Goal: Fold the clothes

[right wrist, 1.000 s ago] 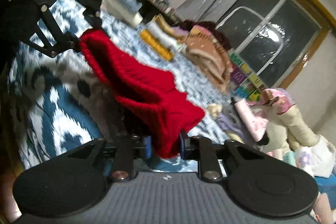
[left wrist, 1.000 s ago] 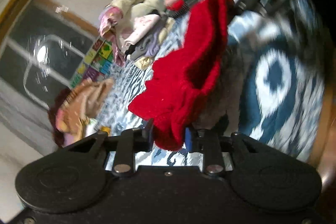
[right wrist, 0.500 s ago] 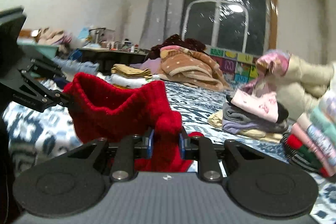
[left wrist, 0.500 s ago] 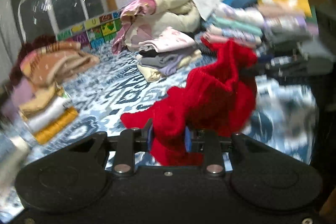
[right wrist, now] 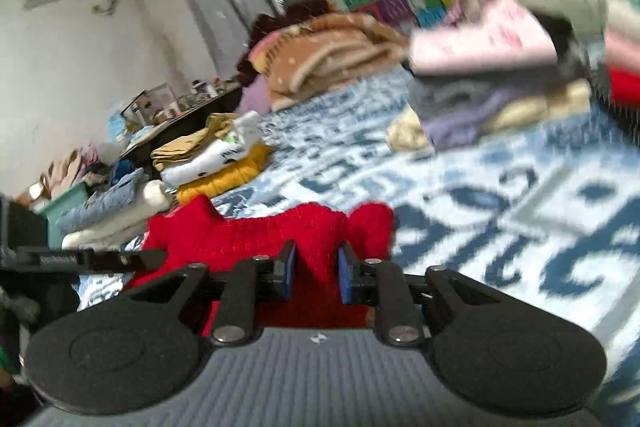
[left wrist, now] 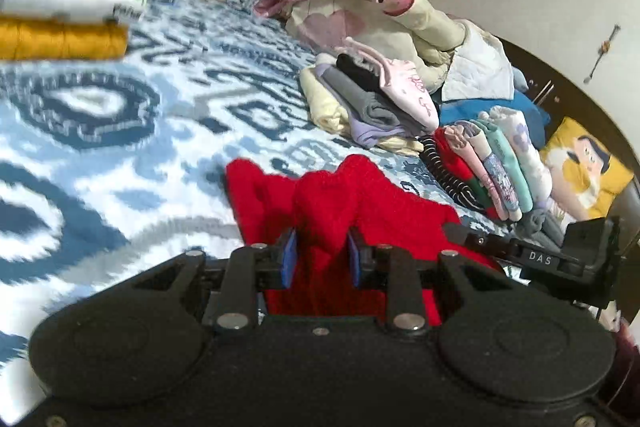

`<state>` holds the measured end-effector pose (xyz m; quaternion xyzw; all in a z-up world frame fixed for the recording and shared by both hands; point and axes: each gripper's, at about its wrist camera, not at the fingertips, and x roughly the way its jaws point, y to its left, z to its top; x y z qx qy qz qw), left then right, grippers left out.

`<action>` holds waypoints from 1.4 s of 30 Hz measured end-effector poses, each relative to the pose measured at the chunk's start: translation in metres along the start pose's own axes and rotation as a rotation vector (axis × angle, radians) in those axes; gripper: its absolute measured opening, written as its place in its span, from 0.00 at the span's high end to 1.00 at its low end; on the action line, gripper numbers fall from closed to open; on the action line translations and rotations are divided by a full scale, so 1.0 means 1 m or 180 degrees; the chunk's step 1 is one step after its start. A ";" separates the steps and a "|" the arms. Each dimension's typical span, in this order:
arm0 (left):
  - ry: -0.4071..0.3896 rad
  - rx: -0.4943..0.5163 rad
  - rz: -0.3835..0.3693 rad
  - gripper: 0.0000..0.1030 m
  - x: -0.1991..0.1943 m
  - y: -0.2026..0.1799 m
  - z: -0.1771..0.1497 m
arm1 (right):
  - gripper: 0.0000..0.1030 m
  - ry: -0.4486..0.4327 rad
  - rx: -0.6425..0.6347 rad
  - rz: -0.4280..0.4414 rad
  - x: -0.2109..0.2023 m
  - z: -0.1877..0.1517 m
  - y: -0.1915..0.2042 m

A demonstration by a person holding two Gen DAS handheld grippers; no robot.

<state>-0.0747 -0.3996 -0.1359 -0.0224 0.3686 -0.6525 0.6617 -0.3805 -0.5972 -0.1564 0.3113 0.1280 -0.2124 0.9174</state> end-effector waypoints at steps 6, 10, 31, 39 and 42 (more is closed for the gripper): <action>-0.0048 -0.0083 0.0075 0.64 -0.005 -0.003 0.000 | 0.33 0.0015 0.0437 0.0072 -0.019 -0.006 -0.013; -0.0079 -0.0091 0.0052 0.56 -0.015 -0.010 -0.005 | 0.35 0.0060 0.0217 0.0119 -0.032 -0.017 0.001; -0.0306 0.0138 -0.0031 0.82 0.019 -0.001 0.017 | 0.83 -0.0417 -0.0409 0.0221 0.012 0.018 0.016; -0.0377 0.0125 0.0032 0.82 0.030 0.002 0.022 | 0.83 -0.0425 -0.0358 0.0223 0.022 0.024 0.008; -0.0252 0.0133 0.0222 0.77 0.040 0.004 0.019 | 0.79 -0.0134 -0.0172 0.0016 0.042 0.021 -0.006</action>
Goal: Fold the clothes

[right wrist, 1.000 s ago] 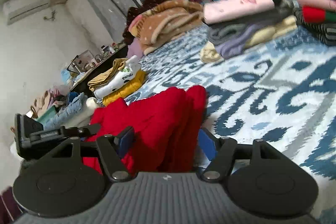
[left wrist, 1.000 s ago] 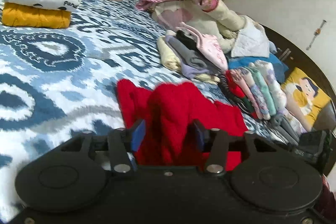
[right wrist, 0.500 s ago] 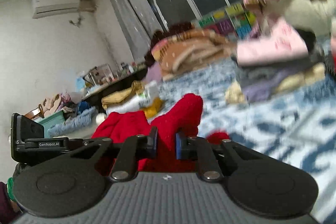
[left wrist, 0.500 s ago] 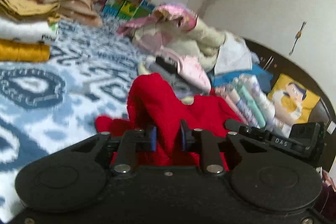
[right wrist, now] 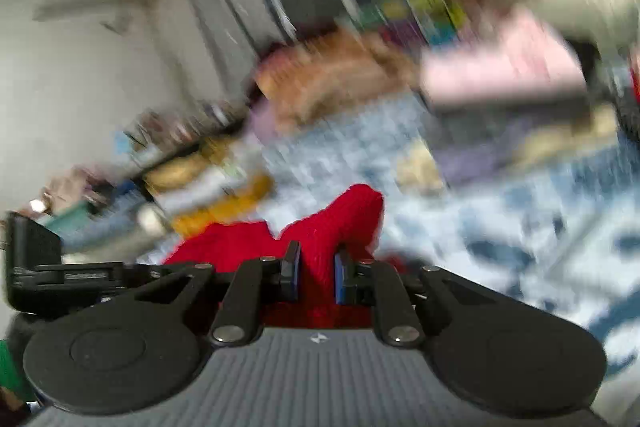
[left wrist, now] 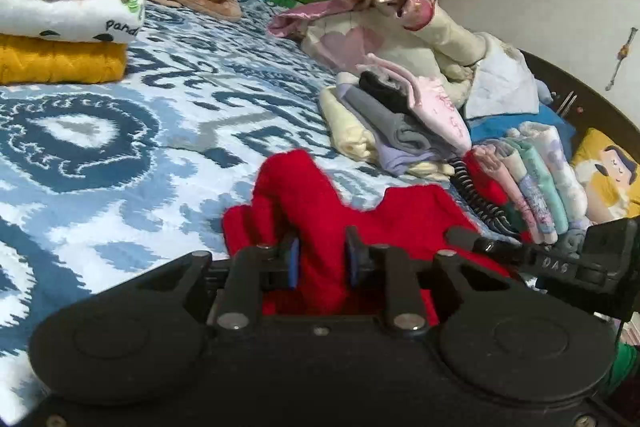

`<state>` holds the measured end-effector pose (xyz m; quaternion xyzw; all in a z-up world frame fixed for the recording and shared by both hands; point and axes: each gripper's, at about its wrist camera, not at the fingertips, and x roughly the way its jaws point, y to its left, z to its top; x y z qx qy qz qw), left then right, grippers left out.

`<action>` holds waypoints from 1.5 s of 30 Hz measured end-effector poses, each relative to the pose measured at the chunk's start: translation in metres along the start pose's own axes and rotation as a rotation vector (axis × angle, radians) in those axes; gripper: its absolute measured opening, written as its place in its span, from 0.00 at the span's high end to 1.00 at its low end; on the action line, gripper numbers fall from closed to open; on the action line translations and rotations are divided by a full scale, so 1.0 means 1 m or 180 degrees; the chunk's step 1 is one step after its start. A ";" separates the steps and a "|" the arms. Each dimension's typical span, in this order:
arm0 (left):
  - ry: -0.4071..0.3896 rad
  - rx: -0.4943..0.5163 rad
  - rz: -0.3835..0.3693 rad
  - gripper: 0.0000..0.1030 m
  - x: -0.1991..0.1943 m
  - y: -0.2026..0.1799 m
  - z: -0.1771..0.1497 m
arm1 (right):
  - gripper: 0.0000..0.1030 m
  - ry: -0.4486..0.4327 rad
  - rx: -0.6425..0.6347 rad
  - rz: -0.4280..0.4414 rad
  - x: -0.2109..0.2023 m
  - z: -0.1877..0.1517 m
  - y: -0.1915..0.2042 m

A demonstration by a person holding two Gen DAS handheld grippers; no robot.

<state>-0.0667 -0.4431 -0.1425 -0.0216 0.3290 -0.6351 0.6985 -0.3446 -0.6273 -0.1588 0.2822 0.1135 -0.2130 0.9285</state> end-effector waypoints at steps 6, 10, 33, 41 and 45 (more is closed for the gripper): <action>-0.0267 0.0389 0.0328 0.70 -0.037 -0.024 0.010 | 0.55 -0.0346 -0.0286 -0.0181 -0.036 0.014 0.023; -0.0345 0.0687 0.0113 0.68 -0.053 -0.046 0.004 | 0.56 -0.0361 -0.0820 -0.0026 -0.054 0.011 0.051; -0.0202 0.1322 0.0216 0.60 -0.037 -0.064 -0.021 | 0.51 -0.0008 -0.1288 -0.0054 -0.030 -0.004 0.063; -0.0034 0.1393 0.0303 0.57 0.002 -0.045 -0.026 | 0.48 0.0379 -0.1161 -0.0077 0.018 -0.001 0.036; -0.0041 0.1177 0.0448 0.52 0.010 -0.036 -0.027 | 0.47 0.0464 -0.0918 0.0022 0.028 -0.003 0.022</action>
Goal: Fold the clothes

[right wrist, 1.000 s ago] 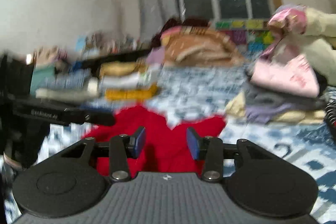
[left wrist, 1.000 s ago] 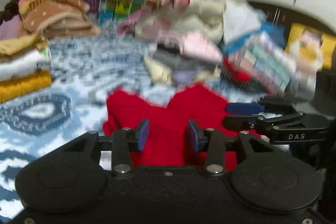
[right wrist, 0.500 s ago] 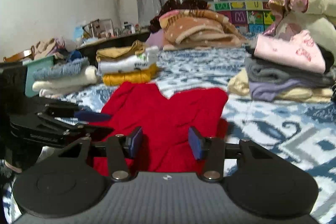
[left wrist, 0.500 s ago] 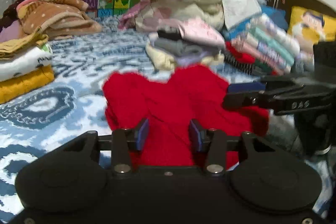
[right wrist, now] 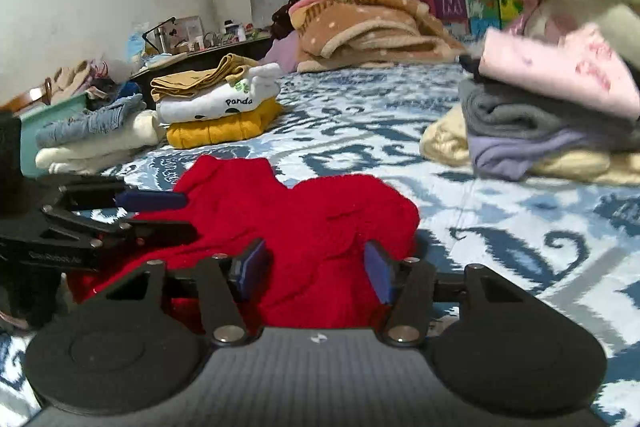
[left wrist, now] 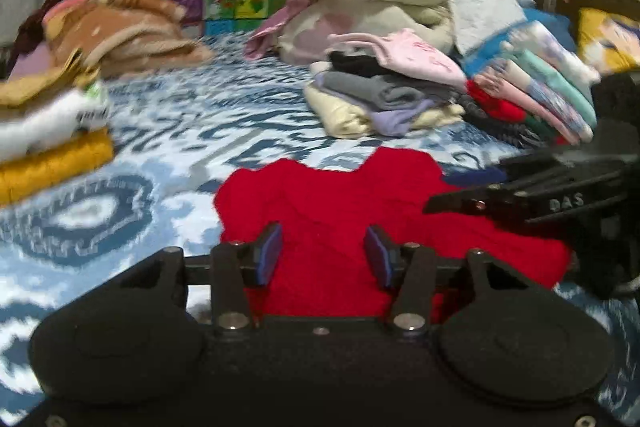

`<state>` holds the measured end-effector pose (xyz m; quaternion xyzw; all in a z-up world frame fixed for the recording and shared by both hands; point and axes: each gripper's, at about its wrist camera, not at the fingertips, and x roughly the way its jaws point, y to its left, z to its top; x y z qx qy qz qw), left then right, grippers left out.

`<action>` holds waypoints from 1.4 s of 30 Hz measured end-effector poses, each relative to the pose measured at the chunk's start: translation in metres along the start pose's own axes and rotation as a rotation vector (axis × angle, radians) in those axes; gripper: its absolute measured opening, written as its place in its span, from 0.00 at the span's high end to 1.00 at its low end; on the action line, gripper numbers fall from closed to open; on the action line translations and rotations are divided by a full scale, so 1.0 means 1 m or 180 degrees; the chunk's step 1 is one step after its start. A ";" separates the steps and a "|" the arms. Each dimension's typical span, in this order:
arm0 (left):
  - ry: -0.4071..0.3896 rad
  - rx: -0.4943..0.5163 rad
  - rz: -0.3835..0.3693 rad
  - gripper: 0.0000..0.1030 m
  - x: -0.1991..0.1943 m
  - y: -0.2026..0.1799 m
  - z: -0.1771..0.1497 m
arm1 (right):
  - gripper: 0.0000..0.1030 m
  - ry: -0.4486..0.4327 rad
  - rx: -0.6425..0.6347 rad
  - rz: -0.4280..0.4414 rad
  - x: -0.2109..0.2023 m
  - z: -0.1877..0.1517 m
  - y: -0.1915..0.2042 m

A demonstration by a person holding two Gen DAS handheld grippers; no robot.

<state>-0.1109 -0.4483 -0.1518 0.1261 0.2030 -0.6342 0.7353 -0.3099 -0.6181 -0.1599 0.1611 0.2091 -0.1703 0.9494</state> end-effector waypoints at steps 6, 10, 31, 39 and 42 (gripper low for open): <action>0.0001 0.0013 0.0031 0.52 -0.007 -0.004 0.001 | 0.47 -0.0047 -0.0095 -0.0057 -0.006 -0.001 0.009; -0.0216 0.0019 0.0027 0.57 -0.036 -0.010 0.015 | 0.46 -0.0343 -0.0070 -0.0044 -0.043 0.005 0.021; 0.0121 -0.0100 -0.0072 0.50 -0.043 -0.022 0.005 | 0.35 -0.0145 0.0148 0.0031 -0.053 -0.015 0.028; 0.0195 -0.1084 0.0182 0.27 -0.077 0.001 0.025 | 0.17 -0.0160 0.1334 -0.0007 -0.069 -0.022 0.001; 0.0295 -0.1545 0.0081 0.24 -0.069 0.017 0.019 | 0.12 -0.0131 0.1593 0.0055 -0.061 -0.027 -0.010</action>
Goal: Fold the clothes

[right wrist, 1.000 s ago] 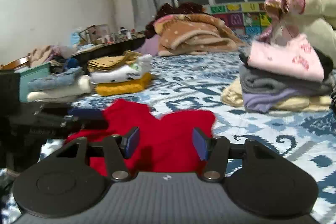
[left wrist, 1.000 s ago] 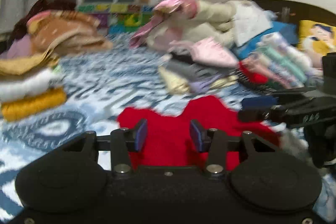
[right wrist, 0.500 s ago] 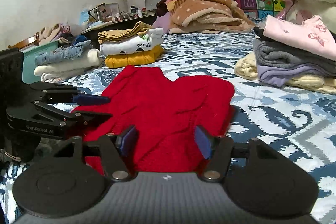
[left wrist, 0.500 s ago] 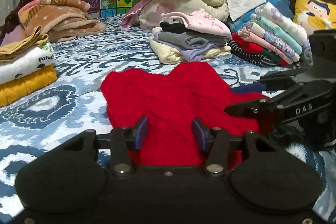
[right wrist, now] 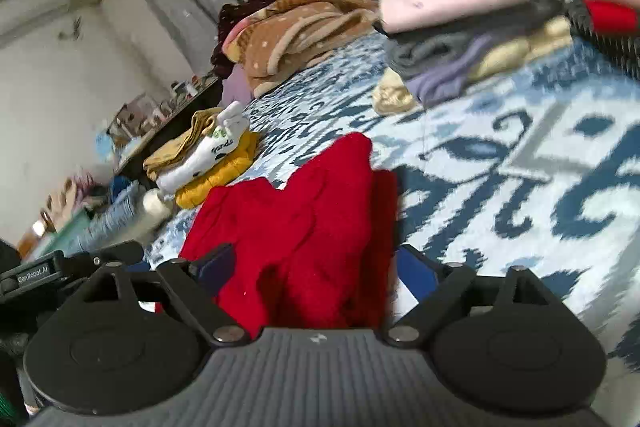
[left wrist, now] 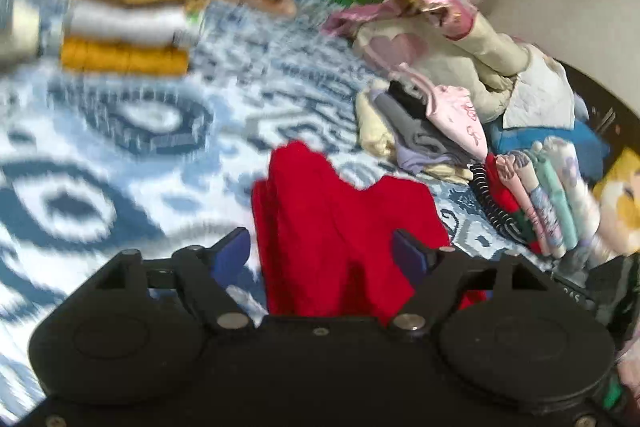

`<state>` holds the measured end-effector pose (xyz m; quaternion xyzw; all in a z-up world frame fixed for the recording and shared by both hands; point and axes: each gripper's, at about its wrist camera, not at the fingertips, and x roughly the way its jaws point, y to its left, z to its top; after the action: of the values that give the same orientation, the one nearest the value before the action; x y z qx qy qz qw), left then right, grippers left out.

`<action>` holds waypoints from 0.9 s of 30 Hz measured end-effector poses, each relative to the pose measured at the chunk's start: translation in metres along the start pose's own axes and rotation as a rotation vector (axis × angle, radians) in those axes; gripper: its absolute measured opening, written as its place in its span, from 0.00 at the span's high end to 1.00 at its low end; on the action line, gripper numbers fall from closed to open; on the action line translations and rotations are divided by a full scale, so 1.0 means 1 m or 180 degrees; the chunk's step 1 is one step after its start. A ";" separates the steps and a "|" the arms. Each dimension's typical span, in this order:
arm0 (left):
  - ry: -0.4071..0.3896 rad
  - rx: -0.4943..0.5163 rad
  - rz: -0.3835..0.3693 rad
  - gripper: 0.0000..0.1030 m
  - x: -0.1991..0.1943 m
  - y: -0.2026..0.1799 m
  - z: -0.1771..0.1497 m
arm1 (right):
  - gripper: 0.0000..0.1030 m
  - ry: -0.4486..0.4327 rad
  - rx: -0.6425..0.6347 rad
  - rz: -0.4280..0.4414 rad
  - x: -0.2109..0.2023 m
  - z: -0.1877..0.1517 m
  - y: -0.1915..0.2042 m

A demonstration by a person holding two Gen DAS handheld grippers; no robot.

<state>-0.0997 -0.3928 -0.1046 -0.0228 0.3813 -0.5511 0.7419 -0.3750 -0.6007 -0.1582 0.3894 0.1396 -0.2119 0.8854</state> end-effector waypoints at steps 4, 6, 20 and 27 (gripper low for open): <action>0.0214 -0.0303 -0.0068 0.24 0.020 0.014 -0.008 | 0.12 0.0091 0.0337 0.0118 0.014 0.002 -0.017; 0.0246 -0.0400 -0.0098 0.24 0.025 0.017 -0.009 | 0.12 0.0088 0.0447 0.0179 0.019 0.003 -0.022; 0.0343 -0.0849 -0.0267 0.37 0.067 0.023 -0.012 | 0.30 0.0270 0.0386 0.0164 0.059 0.005 -0.021; 0.0282 -0.1107 -0.0483 0.54 0.036 0.021 -0.011 | 0.49 0.0268 0.0774 0.0623 0.049 0.005 -0.022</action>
<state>-0.0854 -0.4105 -0.1413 -0.1551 0.5003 -0.5317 0.6656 -0.3426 -0.6307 -0.1891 0.5140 0.1114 -0.1234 0.8415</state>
